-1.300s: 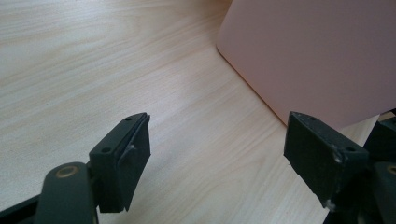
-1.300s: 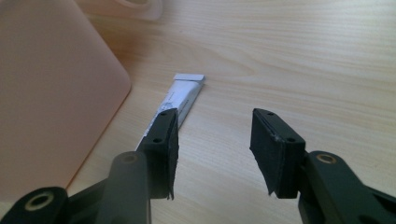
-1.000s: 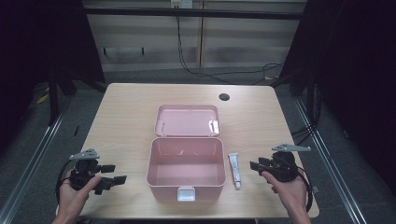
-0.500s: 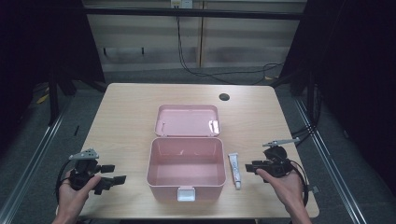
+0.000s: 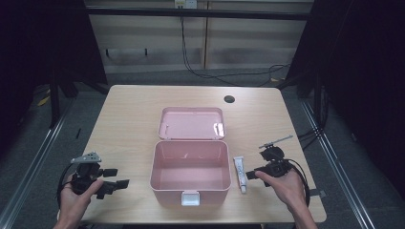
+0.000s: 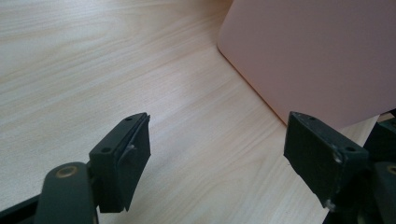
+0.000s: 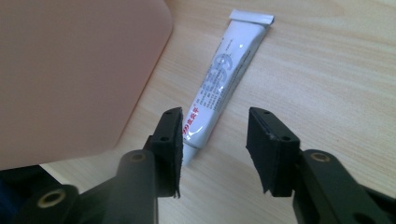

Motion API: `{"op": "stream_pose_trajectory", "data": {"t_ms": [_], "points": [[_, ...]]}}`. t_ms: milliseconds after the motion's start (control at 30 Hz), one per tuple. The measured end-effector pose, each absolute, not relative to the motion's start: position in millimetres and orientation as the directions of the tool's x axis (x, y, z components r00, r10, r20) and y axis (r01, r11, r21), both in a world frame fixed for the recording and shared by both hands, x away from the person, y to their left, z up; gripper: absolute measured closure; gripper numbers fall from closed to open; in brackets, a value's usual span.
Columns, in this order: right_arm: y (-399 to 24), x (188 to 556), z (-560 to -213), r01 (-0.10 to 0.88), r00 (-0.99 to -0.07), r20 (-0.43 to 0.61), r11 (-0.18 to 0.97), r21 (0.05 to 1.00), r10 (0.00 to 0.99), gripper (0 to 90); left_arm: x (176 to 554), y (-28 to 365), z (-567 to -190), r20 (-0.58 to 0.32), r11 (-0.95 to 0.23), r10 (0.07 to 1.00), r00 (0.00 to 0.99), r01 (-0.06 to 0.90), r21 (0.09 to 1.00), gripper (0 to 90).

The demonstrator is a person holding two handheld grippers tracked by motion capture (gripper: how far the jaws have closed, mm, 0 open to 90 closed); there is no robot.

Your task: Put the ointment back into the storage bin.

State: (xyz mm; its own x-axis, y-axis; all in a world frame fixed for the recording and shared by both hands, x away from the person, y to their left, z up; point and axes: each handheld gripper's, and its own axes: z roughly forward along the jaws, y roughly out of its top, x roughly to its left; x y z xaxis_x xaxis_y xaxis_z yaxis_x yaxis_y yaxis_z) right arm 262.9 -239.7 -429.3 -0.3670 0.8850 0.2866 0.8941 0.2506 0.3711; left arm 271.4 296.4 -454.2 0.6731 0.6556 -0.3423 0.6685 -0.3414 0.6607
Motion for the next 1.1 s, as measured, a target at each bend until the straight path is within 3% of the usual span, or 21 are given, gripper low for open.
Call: {"op": "stream_pose_trajectory", "data": {"t_ms": [733,1100], "points": [[-214.3,292.8,-438.5,0.933,-0.348,0.281,0.3,0.2,0.894,62.4,271.9,297.0,-454.5,-0.34,-0.348,0.652,0.677,0.666,0.659,22.7],[-209.7,303.9,-447.7,0.947,-0.318,0.275,0.289,0.143,0.907,60.9,272.0,297.8,-454.3,-0.339,-0.343,0.656,0.674,0.666,0.662,22.7]]}}
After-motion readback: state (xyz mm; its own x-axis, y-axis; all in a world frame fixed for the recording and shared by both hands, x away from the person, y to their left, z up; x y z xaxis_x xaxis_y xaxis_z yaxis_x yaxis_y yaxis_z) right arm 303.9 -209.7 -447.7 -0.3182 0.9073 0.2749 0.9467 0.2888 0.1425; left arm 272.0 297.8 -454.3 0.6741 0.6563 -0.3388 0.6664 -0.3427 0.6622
